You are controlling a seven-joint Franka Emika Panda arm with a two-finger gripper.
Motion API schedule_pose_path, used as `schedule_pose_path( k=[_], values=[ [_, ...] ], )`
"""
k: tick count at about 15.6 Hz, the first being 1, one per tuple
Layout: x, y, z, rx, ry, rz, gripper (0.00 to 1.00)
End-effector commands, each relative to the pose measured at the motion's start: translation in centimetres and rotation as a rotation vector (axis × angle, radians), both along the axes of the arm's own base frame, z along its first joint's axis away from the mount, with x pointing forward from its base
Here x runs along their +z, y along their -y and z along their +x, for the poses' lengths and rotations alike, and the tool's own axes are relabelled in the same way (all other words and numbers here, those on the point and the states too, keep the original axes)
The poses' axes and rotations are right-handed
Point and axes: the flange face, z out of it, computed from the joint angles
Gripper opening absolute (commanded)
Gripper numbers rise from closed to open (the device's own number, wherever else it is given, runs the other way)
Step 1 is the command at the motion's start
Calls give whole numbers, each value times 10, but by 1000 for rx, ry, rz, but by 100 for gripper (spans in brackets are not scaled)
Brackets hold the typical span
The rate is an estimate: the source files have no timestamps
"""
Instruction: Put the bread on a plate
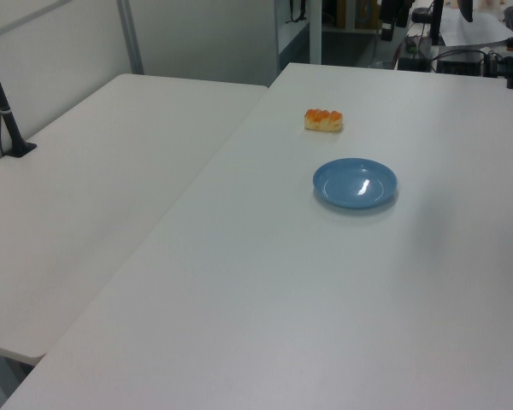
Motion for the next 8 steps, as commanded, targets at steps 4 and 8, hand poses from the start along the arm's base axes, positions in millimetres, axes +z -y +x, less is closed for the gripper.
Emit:
schedule_pose_path(
  k=[4,8],
  values=[
    [3,2,-3,51,7,1,100],
    [3,0,-3,34,8,8,100]
  ],
)
